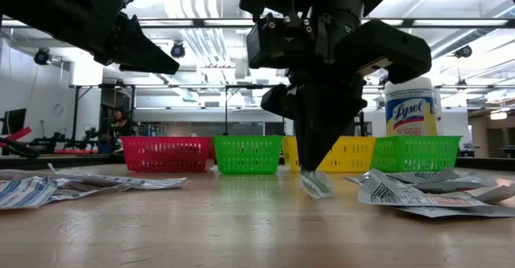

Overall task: Pick & Place First Aid Supplies
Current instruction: Put the green bandage into the right green basket

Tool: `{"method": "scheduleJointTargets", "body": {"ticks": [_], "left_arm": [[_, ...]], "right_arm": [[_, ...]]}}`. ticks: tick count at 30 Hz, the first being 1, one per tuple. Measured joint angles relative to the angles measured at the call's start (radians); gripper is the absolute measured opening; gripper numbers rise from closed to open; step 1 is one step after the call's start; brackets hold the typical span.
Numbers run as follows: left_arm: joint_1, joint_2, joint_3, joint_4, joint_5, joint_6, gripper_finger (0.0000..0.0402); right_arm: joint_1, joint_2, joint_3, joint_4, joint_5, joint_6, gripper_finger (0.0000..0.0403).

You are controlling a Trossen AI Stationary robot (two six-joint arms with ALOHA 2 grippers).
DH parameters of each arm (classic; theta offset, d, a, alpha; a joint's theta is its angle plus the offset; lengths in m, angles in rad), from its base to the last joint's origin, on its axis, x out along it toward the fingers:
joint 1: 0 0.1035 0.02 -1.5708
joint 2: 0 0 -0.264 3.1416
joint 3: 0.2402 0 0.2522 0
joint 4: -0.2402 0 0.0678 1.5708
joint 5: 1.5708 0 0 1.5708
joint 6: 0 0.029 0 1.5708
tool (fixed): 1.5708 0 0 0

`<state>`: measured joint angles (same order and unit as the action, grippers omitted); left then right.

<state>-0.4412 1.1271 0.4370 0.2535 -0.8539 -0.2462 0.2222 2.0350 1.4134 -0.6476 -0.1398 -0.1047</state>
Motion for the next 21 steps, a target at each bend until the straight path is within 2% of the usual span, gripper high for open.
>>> {"method": "scheduleJointTargets", "body": {"ticks": [11,21], "left_arm": [[0.0,0.0,0.0,0.0,0.0,0.0,0.0181],[0.0,0.0,0.0,0.0,0.0,0.0,0.0181]], "right_arm": [[-0.001,0.0,-0.017,0.009,0.008,0.011,0.0061],[0.0,0.0,-0.018,0.015,0.011,0.001,0.0023]]}}
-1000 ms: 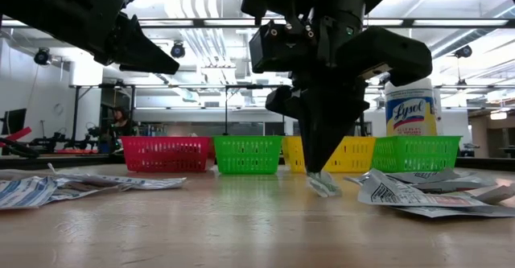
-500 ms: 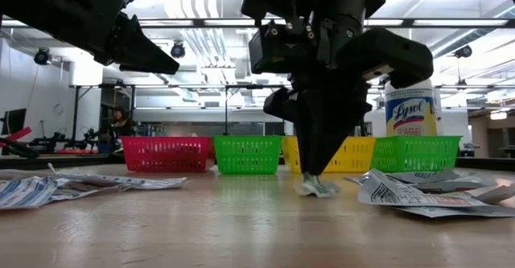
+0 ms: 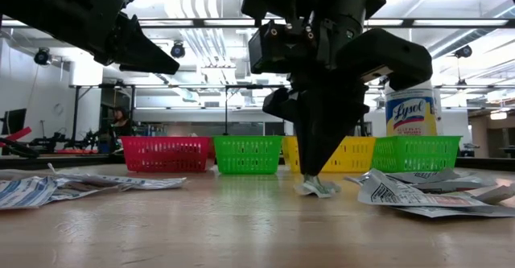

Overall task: Pick & Place First Aid Supplies
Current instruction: Put the green bandage into the right green basket

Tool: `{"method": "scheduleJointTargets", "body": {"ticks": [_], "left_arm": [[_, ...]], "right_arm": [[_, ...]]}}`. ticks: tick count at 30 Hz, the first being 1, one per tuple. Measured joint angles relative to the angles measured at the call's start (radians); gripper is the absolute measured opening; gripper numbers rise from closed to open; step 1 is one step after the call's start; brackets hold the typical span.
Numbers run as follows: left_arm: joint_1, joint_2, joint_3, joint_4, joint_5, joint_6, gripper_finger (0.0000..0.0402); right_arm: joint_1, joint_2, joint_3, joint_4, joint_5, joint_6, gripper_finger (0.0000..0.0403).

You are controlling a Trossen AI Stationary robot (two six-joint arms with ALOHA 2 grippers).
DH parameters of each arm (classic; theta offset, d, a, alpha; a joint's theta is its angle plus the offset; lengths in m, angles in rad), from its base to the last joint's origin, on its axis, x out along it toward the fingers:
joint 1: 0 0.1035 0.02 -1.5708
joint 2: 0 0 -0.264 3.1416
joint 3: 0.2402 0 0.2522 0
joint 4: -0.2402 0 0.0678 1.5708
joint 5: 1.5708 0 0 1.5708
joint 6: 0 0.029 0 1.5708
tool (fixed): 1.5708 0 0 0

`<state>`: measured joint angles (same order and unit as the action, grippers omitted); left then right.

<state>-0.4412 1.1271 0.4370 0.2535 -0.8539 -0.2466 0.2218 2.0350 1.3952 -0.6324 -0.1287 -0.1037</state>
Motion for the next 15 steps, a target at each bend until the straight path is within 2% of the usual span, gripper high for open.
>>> {"method": "scheduleJointTargets", "body": {"ticks": [8,15], "left_arm": [[0.0,0.0,0.0,0.0,0.0,0.0,0.0181],[0.0,0.0,0.0,0.0,0.0,0.0,0.0181]], "right_arm": [[0.0,0.0,-0.005,0.002,0.0,0.0,0.0009],[-0.001,0.0,0.011,-0.007,0.053,0.015,0.0008]]}}
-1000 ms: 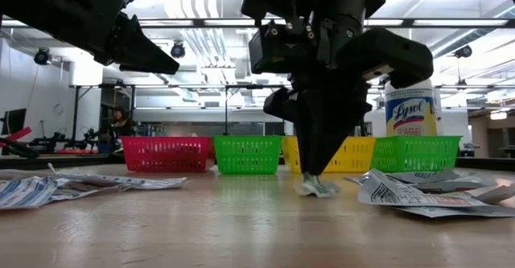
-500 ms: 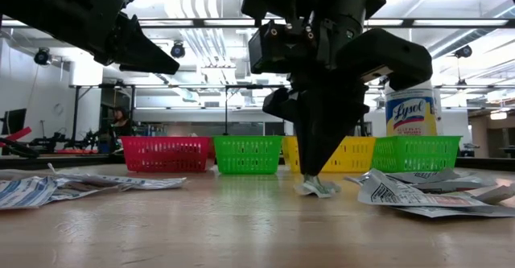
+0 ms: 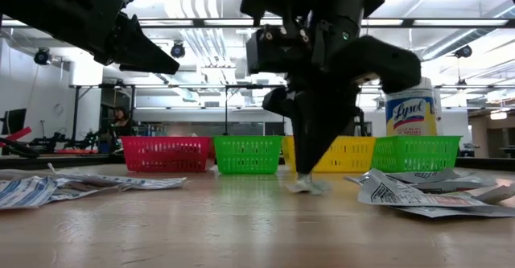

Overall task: Pick & Place First Aid Supplies
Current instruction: Put the green bandage into the right green basket

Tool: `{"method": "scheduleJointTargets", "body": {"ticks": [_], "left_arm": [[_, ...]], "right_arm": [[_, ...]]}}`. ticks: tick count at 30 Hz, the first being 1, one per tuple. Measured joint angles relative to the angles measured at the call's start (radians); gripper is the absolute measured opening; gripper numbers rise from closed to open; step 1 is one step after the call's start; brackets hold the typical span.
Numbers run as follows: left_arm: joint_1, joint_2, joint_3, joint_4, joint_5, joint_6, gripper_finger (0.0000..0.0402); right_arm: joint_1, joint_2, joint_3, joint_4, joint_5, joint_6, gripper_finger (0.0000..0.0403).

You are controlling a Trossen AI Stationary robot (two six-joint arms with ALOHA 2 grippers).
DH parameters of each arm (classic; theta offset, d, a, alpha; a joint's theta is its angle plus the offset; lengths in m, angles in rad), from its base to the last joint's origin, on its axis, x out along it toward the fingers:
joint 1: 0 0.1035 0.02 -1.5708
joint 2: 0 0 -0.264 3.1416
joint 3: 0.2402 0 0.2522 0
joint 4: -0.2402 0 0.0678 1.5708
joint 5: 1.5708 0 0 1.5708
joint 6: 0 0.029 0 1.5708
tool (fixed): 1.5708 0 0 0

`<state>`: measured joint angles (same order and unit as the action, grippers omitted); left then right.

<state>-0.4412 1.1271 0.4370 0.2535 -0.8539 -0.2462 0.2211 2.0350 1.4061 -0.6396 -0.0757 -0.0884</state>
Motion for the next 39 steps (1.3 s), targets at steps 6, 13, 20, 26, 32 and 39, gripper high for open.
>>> {"method": "scheduleJointTargets", "body": {"ticks": [6,13,20,26,32,39], "left_arm": [[0.0,0.0,0.0,0.0,0.0,0.0,0.0181],[0.0,0.0,0.0,0.0,0.0,0.0,0.0181],[0.0,0.0,0.0,0.0,0.0,0.0,0.0181],[0.0,0.0,0.0,0.0,0.0,0.0,0.0181],[0.0,0.0,0.0,0.0,0.0,0.0,0.0181],[0.0,0.0,0.0,0.0,0.0,0.0,0.0181]], "right_arm": [[0.002,0.0,0.05,-0.063,-0.004,0.015,0.0008],[0.001,0.0,0.105,-0.17,-0.006,0.057,0.0008],[-0.004,-0.003,0.163,-0.36,0.001,0.144,0.0008],[-0.006,-0.029,0.165,-0.546,0.119,0.271,0.0008],[-0.006,-0.075,0.142,-0.714,0.215,0.405,0.0008],[-0.015,-0.182,0.053,-0.83,0.354,0.618,0.0008]]}}
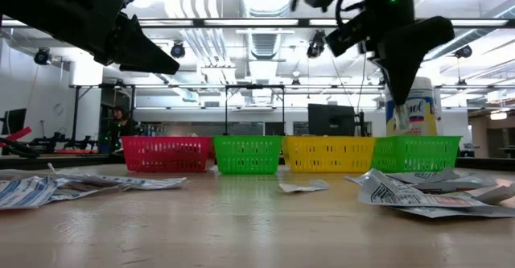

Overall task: Pick & Place First Aid Supplies
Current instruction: Put the green bandage into the right green basket

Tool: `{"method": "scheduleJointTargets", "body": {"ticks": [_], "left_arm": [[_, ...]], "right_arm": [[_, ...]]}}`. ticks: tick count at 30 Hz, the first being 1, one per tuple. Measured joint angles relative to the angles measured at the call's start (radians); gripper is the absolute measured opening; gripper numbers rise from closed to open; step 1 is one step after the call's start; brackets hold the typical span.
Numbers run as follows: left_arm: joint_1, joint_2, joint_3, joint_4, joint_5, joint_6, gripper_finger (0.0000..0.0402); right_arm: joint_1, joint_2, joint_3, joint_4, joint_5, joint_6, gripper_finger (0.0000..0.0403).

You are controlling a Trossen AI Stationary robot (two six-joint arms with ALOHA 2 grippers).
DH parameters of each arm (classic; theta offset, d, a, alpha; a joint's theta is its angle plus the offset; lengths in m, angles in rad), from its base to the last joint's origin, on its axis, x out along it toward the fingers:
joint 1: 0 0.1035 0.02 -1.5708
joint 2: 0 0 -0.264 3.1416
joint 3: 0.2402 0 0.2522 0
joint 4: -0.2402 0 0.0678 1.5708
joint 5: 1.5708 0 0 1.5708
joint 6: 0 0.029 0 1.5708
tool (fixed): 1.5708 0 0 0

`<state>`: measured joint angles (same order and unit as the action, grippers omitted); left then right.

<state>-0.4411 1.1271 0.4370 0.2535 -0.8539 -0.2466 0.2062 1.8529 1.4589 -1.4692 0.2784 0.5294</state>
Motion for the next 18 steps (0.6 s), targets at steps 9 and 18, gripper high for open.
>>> {"method": "scheduleJointTargets", "body": {"ticks": [9,18], "left_arm": [[0.0,0.0,0.0,0.0,0.0,-0.008,0.0181],[0.0,0.0,0.0,0.0,0.0,-0.008,0.0181]], "right_arm": [[-0.029,-0.211,-0.165,0.012,0.217,0.304,0.0008],[-0.118,-0.491,-0.369,0.11,0.327,0.692,0.0008]]}}
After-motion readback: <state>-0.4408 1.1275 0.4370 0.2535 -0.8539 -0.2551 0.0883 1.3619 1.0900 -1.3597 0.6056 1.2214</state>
